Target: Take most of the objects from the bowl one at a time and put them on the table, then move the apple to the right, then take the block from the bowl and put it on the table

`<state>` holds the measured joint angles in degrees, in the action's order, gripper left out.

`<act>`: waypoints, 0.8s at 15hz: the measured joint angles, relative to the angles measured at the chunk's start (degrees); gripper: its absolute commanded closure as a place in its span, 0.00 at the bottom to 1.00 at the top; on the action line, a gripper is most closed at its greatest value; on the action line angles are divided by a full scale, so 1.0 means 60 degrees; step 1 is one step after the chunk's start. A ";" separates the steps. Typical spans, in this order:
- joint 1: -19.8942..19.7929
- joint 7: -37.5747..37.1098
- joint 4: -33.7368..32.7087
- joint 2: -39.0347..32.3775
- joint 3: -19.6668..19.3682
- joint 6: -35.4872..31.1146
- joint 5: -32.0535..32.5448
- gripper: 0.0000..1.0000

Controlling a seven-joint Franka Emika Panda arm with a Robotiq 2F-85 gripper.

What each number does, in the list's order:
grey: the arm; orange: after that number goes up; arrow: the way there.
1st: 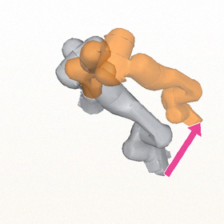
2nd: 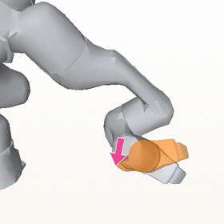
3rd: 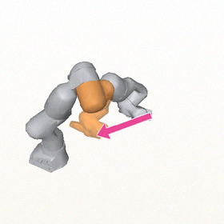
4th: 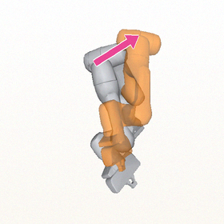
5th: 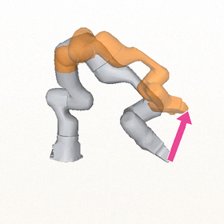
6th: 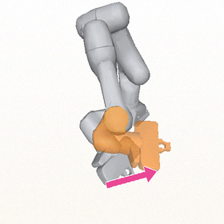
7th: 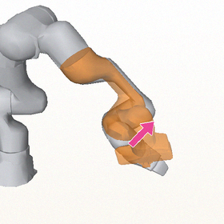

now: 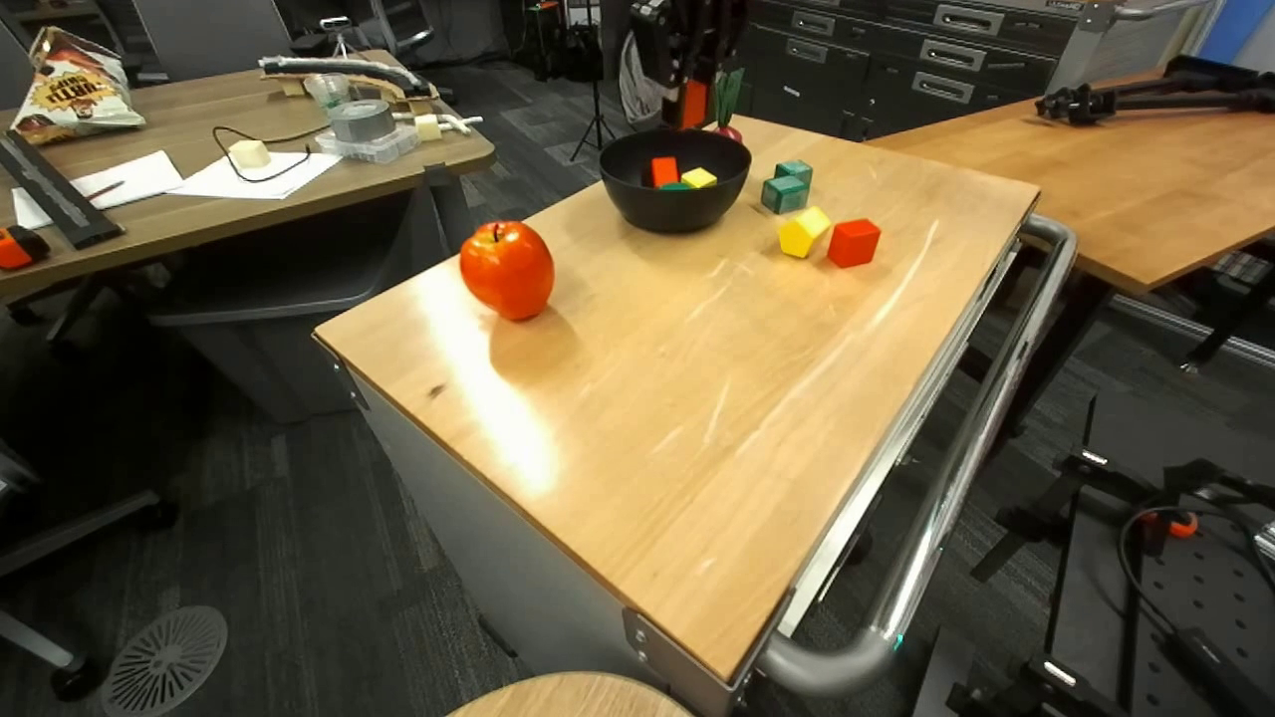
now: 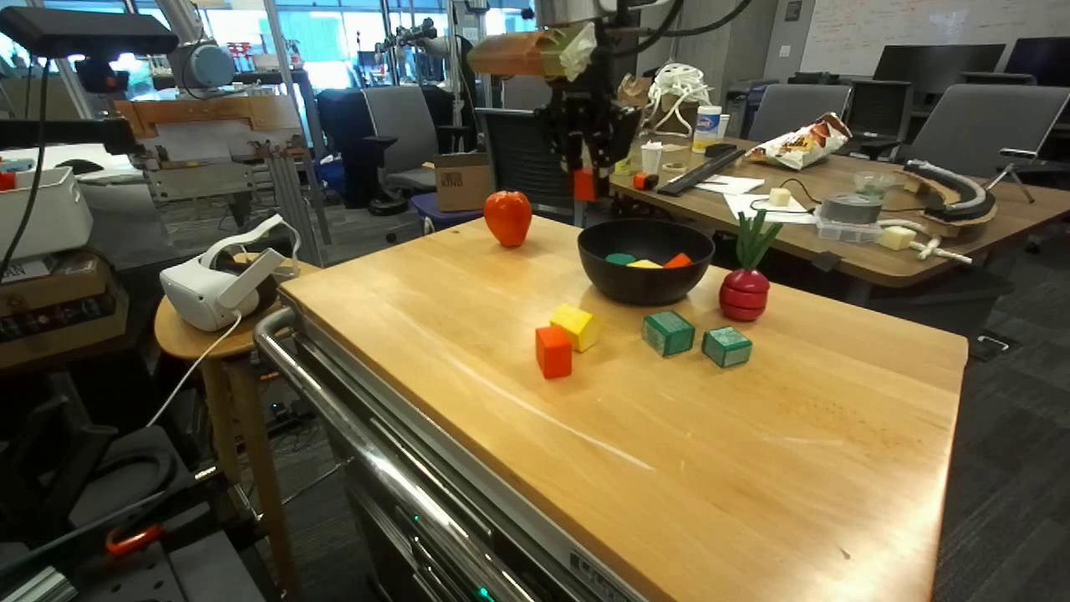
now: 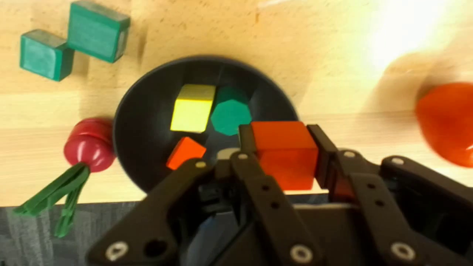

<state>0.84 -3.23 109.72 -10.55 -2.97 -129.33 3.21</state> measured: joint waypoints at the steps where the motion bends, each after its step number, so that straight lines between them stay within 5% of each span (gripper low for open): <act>1: 0.0001 0.0317 0.0550 0.0471 0.0141 0.0012 -0.0302 0.86; 6: 0.0027 0.1130 0.2775 0.2035 0.0606 0.0096 -0.1440 0.87; 12: -0.0023 0.0845 0.3478 0.1475 0.0492 -0.1284 -0.1402 0.86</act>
<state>0.70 1.84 130.59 -1.70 -0.02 -137.03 -5.20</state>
